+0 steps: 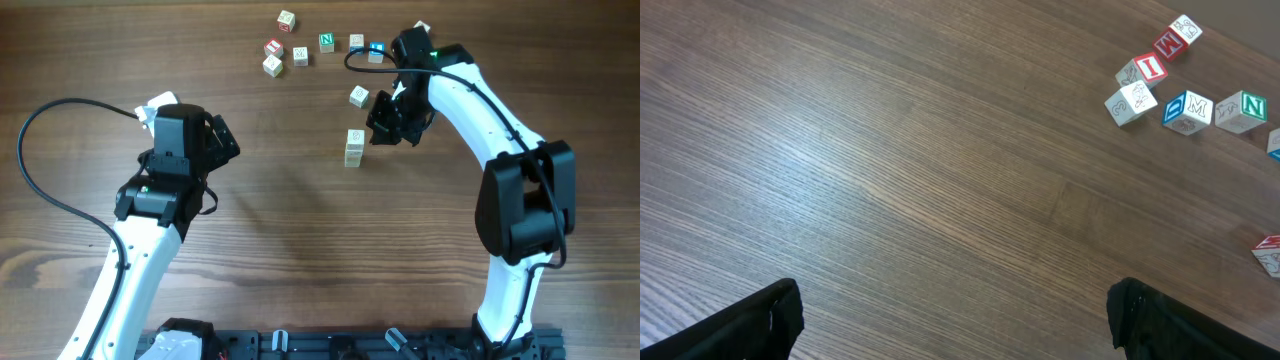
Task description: Form a tower
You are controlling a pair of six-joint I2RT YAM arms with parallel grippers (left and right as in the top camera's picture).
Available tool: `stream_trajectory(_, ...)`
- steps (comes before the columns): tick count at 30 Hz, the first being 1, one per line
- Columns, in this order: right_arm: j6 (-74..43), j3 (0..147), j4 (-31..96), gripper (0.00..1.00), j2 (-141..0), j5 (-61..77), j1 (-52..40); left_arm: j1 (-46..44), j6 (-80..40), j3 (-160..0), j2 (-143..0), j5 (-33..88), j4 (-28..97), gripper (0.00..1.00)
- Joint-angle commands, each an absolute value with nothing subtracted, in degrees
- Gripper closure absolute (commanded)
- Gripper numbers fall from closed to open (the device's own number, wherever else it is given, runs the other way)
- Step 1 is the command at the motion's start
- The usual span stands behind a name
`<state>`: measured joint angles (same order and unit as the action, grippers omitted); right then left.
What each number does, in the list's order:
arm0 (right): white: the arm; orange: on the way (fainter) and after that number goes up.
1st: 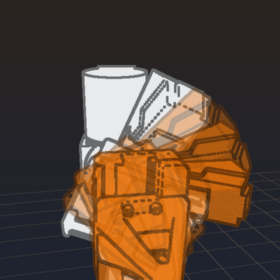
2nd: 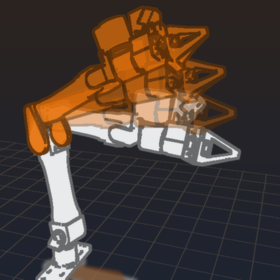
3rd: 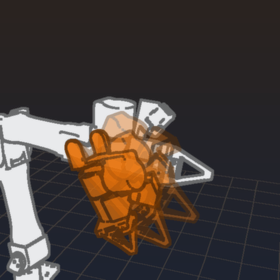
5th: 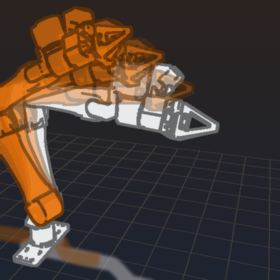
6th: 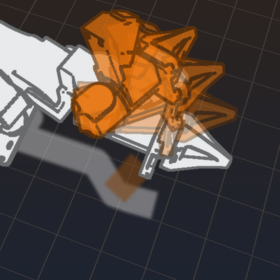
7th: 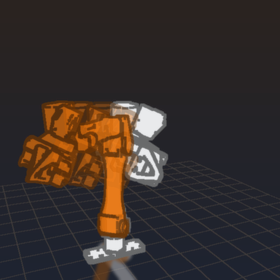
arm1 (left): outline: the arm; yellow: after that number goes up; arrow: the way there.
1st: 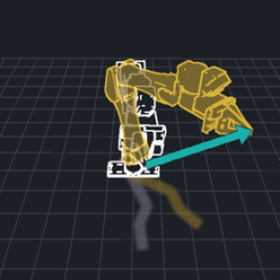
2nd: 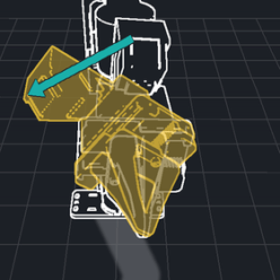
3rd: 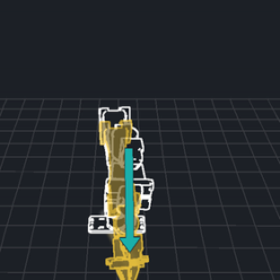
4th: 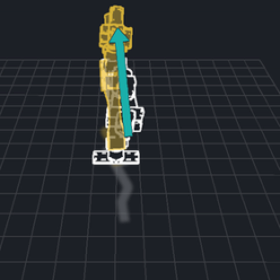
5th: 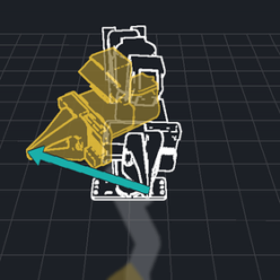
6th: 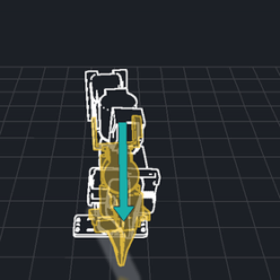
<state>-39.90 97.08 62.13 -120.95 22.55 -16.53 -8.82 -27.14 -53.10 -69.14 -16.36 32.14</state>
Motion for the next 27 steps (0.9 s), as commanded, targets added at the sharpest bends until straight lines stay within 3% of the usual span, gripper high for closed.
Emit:
stream_trajectory(1,-40.5,96.6,62.2,0.96,-121.8,26.1,-16.0,-8.4,-27.7,-53.4,-68.8,-16.1,32.0,0.00)
stream_trajectory(27,-40.4,96.6,60.8,0.95,-121.8,31.5,-14.5,-8.4,-27.7,-53.4,-68.8,-16.0,32.0,0.00)
